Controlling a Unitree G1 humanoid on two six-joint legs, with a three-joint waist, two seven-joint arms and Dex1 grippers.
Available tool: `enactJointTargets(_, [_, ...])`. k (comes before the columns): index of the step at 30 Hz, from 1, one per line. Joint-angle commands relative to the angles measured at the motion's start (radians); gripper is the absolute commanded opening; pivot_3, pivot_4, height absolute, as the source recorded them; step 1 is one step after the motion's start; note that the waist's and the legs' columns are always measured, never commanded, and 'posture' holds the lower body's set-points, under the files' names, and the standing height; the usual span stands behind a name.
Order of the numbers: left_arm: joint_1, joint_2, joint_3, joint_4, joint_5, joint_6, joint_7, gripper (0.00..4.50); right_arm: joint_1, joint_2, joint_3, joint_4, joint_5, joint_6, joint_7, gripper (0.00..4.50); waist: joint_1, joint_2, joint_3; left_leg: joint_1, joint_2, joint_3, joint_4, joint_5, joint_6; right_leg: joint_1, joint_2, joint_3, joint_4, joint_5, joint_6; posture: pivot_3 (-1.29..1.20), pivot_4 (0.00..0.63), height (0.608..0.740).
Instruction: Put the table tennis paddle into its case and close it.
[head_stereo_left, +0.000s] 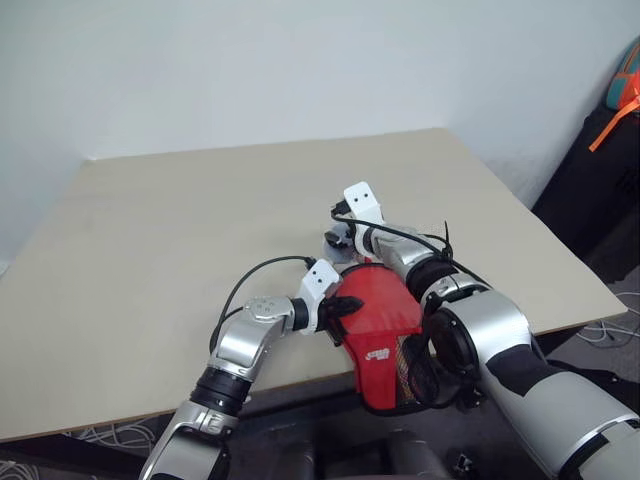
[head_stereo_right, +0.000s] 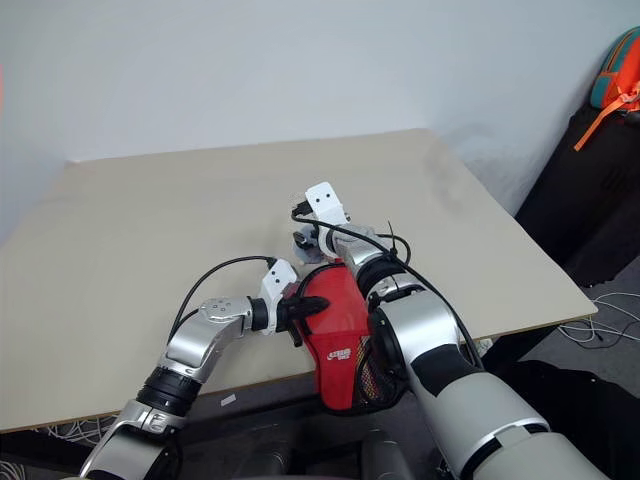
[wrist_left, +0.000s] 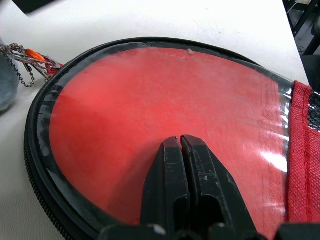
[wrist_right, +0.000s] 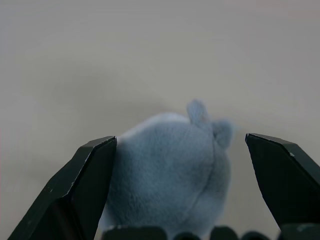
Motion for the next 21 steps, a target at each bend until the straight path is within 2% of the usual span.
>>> enactJointTargets(1, [-0.018,0.006,0.005,-0.003,-0.004,0.004,-0.005,0.00,-0.003,-0.004,0.007,-0.013,-0.016,0.007,-0.003,4.47,0.000,0.000,0.000,0.000,0.000,0.000,0.000,0.000,0.000,0.000,0.000,0.000,0.000,0.000,0.000,0.00,0.000,0.740])
enactJointTargets(3, [-0.021,0.005,0.002,0.002,-0.004,0.003,-0.010,0.00,0.000,-0.002,0.008,-0.014,-0.017,0.011,0.002,4.47,0.000,0.000,0.000,0.000,0.000,0.000,0.000,0.000,0.000,0.000,0.000,0.000,0.000,0.000,0.000,0.00,0.000,0.740])
enactJointTargets(6, [-0.018,0.008,-0.009,0.007,0.001,-0.004,-0.023,0.00,0.002,-0.002,0.011,-0.015,-0.019,0.011,0.004,3.85,0.000,0.000,0.000,0.000,0.000,0.000,0.000,0.000,0.000,0.000,0.000,0.000,0.000,0.000,0.000,0.00,0.000,0.740])
enactJointTargets(14, [-0.007,0.029,-0.040,0.034,0.024,-0.031,-0.063,0.00,0.005,-0.006,0.011,-0.017,-0.025,0.005,0.008,1.00,0.000,0.000,0.000,0.000,0.000,0.000,0.000,0.000,0.000,0.001,0.000,0.000,0.000,0.000,0.000,0.00,0.000,0.740])
enactJointTargets(17, [-0.009,0.034,-0.048,0.045,0.027,-0.041,-0.073,0.00,0.002,-0.011,-0.001,-0.020,-0.018,0.001,0.007,0.12,0.000,0.000,-0.001,0.000,0.000,0.000,0.000,0.000,0.000,0.001,0.000,0.000,0.000,0.000,0.000,0.00,0.000,0.740])
enactJointTargets(21, [-0.019,0.032,-0.054,0.062,0.032,-0.053,-0.082,0.00,-0.002,-0.028,0.000,-0.028,-0.021,-0.016,0.008,0.02,0.000,0.000,-0.001,0.001,0.000,0.000,0.000,0.000,0.000,0.001,0.000,0.000,0.000,0.000,0.000,0.00,0.000,0.740])
